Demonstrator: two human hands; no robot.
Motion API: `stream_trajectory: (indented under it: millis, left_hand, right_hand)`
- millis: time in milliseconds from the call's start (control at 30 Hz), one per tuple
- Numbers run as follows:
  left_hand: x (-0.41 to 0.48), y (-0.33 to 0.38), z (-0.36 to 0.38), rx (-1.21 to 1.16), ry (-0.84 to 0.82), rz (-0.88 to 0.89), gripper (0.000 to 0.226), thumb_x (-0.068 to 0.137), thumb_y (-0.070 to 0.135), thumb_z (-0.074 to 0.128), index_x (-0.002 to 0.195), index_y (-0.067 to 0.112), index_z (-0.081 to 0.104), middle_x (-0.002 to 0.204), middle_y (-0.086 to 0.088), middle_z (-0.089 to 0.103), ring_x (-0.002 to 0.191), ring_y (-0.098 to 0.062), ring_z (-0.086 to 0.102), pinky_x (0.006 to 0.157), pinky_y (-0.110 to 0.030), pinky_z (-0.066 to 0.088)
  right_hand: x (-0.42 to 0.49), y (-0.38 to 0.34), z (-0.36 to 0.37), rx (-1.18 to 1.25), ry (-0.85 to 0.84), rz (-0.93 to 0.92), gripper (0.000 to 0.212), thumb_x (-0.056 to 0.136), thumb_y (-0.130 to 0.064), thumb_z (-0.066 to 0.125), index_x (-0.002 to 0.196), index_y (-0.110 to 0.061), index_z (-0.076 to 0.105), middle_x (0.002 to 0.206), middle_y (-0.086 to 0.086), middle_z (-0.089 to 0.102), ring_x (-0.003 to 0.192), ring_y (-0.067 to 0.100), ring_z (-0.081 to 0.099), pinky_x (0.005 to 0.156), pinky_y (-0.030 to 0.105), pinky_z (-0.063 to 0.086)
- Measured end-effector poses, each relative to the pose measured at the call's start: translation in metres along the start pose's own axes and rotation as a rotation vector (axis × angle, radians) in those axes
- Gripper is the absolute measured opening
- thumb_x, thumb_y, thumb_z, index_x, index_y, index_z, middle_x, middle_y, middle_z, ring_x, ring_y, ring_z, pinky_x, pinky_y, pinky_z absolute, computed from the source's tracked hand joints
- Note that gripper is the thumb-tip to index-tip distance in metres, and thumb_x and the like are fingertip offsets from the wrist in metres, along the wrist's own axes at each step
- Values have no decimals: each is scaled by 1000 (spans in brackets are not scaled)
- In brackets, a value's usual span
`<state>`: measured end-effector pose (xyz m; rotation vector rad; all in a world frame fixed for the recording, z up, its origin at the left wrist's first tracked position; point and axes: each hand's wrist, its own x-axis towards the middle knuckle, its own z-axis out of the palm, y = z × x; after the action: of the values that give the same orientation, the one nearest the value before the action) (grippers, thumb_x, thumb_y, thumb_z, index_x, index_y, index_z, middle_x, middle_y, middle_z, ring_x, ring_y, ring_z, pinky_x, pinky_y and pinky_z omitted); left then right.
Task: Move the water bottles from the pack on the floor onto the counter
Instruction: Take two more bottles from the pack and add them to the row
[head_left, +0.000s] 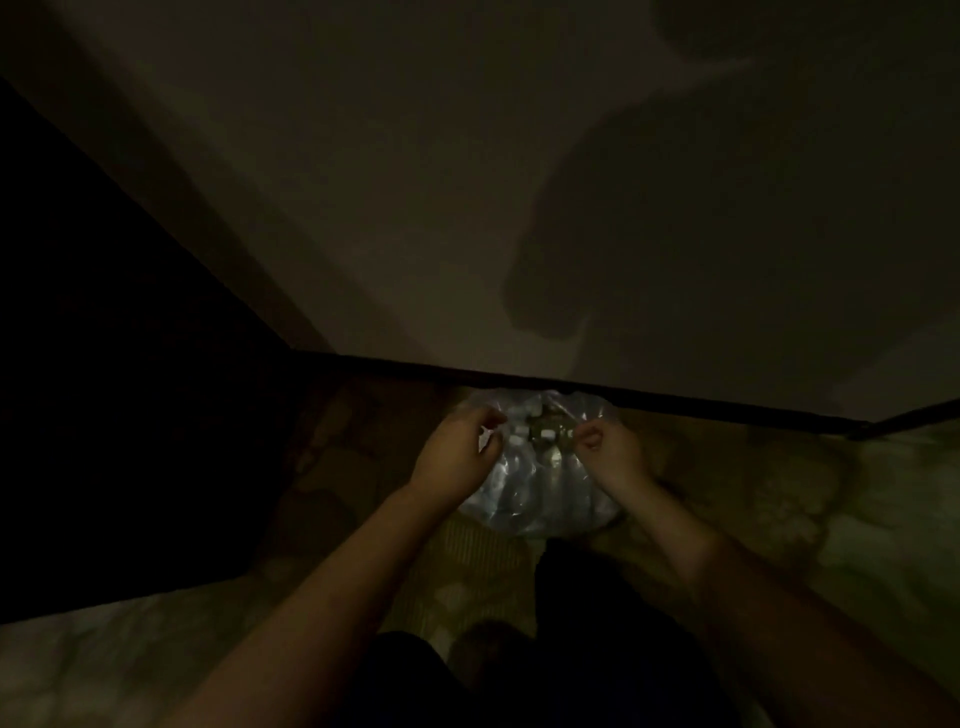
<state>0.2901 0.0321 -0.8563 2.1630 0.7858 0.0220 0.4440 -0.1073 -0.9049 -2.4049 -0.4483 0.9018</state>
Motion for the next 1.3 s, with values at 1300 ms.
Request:
stream_trajectory:
  millis: [1300]
  left_hand:
    - [99, -173, 216, -140, 28, -151, 24, 92, 23, 56, 115, 18, 61, 107, 4, 65, 95, -9, 59, 75, -22, 44]
  right_hand:
    - [200, 161, 196, -474, -78, 72, 73, 84, -36, 68, 143, -13, 32, 150, 14, 28, 137, 31, 29, 112, 43, 29]
